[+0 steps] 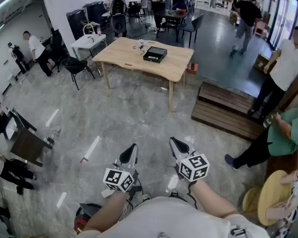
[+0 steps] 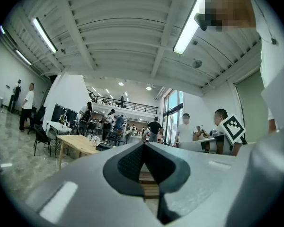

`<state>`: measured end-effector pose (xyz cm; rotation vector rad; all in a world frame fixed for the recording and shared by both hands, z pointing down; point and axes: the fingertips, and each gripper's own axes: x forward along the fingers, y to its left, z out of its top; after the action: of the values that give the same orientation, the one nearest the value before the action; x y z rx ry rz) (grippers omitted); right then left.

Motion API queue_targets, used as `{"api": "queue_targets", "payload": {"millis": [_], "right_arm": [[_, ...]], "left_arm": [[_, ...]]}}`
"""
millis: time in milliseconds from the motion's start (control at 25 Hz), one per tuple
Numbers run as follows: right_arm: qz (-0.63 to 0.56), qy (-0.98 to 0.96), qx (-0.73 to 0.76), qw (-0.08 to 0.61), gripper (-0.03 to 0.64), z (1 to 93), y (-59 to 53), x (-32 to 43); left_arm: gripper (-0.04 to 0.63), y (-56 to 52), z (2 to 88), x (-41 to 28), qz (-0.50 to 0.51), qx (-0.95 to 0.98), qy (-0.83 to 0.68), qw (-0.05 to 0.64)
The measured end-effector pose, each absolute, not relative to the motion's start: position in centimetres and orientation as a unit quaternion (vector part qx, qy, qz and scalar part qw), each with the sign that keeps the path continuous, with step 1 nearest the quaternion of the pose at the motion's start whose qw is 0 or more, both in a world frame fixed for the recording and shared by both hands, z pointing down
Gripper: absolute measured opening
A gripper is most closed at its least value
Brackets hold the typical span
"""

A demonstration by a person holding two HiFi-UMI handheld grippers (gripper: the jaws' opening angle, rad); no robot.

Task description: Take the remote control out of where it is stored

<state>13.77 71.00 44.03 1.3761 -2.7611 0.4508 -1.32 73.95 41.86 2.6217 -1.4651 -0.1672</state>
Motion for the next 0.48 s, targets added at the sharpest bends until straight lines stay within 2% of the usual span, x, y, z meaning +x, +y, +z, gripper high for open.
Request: {"api": "queue_targets", "payload": {"millis": [480], "right_arm": [[0.144,-0.885,0.443,0.011,0.027,44.3,69.6,14.2]], "left_arm": [[0.0,72.7,41.9,-0.5,-0.066,0.873,-0.477,0.074]]}}
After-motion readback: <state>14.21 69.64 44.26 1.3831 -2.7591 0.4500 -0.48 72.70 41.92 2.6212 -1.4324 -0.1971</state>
